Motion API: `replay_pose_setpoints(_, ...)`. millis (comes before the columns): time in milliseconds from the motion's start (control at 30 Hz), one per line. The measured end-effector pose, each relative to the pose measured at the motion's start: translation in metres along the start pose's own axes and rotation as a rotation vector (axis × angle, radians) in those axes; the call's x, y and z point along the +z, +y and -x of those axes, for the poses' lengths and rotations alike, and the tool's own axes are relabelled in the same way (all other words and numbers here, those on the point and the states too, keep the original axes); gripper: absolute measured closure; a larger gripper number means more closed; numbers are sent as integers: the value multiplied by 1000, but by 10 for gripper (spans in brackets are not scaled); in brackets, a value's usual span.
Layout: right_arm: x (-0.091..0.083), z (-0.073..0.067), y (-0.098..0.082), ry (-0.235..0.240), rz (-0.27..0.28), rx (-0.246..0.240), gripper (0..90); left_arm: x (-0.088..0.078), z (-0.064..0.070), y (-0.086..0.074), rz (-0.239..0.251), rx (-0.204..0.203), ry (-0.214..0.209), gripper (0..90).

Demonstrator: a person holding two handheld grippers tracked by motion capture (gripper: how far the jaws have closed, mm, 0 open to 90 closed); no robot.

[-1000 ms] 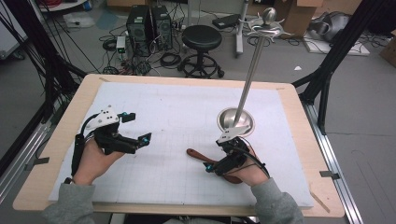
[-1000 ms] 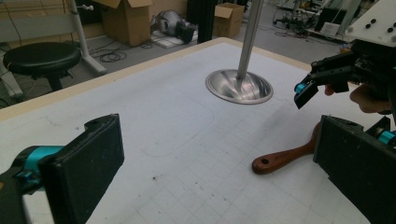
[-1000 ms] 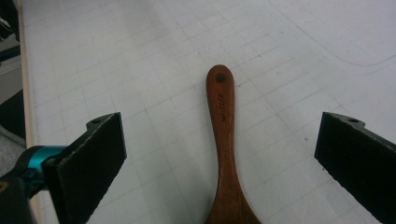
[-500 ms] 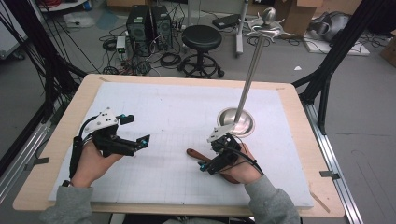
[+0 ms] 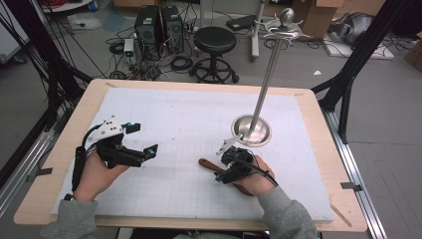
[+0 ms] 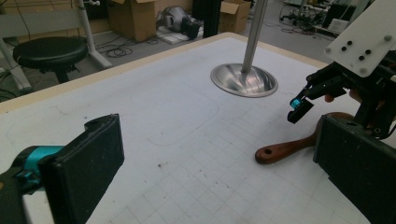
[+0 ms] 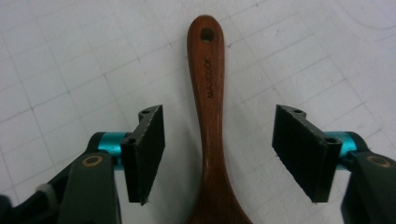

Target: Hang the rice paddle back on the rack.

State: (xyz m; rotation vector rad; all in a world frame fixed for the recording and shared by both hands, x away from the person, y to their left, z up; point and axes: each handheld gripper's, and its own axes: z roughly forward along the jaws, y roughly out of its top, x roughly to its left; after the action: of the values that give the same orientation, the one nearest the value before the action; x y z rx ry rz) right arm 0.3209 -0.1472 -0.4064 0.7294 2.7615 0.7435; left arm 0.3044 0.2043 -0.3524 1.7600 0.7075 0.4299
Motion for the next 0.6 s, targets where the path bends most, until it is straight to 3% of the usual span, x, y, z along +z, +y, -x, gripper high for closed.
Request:
replay_pose_setpoints(433,7,0,-2,1,-99,0,560,1,0,-1,-2,-4,0,23)
replay_pose_setpoints(600,6,-1,-1,-3,-125,0,591,1,0,-2,-3,-7,-2,23)
